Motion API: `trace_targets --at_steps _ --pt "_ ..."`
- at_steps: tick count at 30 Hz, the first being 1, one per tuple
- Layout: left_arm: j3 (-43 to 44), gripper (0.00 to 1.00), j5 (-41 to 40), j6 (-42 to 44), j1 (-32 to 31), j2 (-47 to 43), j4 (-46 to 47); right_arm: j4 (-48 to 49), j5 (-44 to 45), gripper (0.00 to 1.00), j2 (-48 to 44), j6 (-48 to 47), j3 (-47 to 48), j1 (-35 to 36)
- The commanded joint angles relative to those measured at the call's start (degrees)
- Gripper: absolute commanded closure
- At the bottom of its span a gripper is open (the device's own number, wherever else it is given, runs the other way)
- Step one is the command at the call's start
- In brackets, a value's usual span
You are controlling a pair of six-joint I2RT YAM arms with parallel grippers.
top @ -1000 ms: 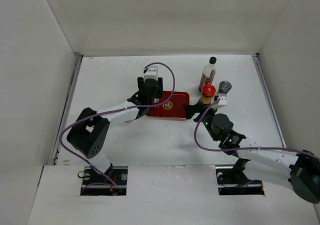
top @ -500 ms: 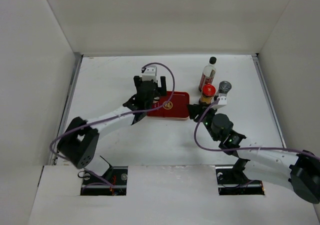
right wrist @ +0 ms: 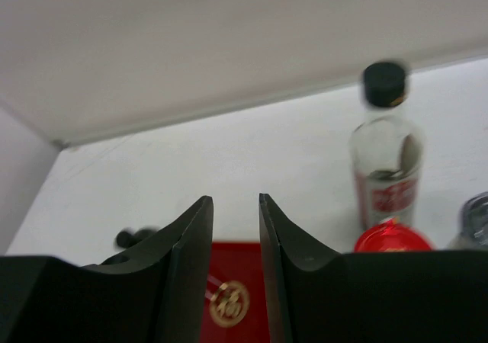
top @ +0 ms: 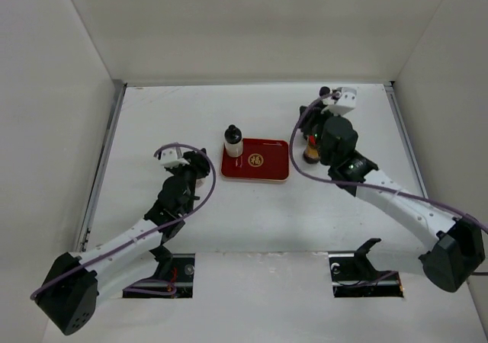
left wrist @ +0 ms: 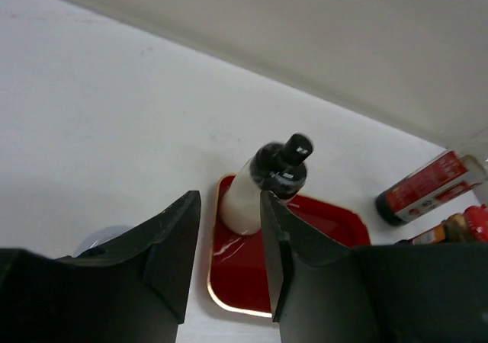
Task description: Organize the condiment bottles
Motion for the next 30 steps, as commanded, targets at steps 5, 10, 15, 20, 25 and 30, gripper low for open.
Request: trace_targets --at_steps 5,10,15,20,25,30 --pt "-6.06 0.60 3.72 -3.13 4.58 -8.48 7.51 -12.20 1.79 0.37 10.66 -8.01 14.92 -12.26" --pt "-7.56 0.55 4.52 -3.57 4.85 -9.37 8.83 -12.92 1.34 0.12 13.83 -10.82 17.92 -15.60" --pt "-7.56 0.48 4.79 -3.57 4.67 -8.75 9.71 -13.36 -2.68 0.11 18.40 -12.05 21.17 -18.94" --pt "-8.26 0.40 4.96 -3.48 4.93 -8.93 11.29 -9.41 -7.70 0.13 21.39 -12.05 22.23 -20.18" --pt "-8.27 0.38 4.96 -3.57 5.20 -7.09 12.00 -8.44 -8.68 0.23 24.64 -11.96 24.43 -20.44" --pt "-8.44 0.37 4.96 -3.57 5.11 -6.38 12.88 -6.77 -7.71 0.48 25.96 -12.67 25.40 -20.18"
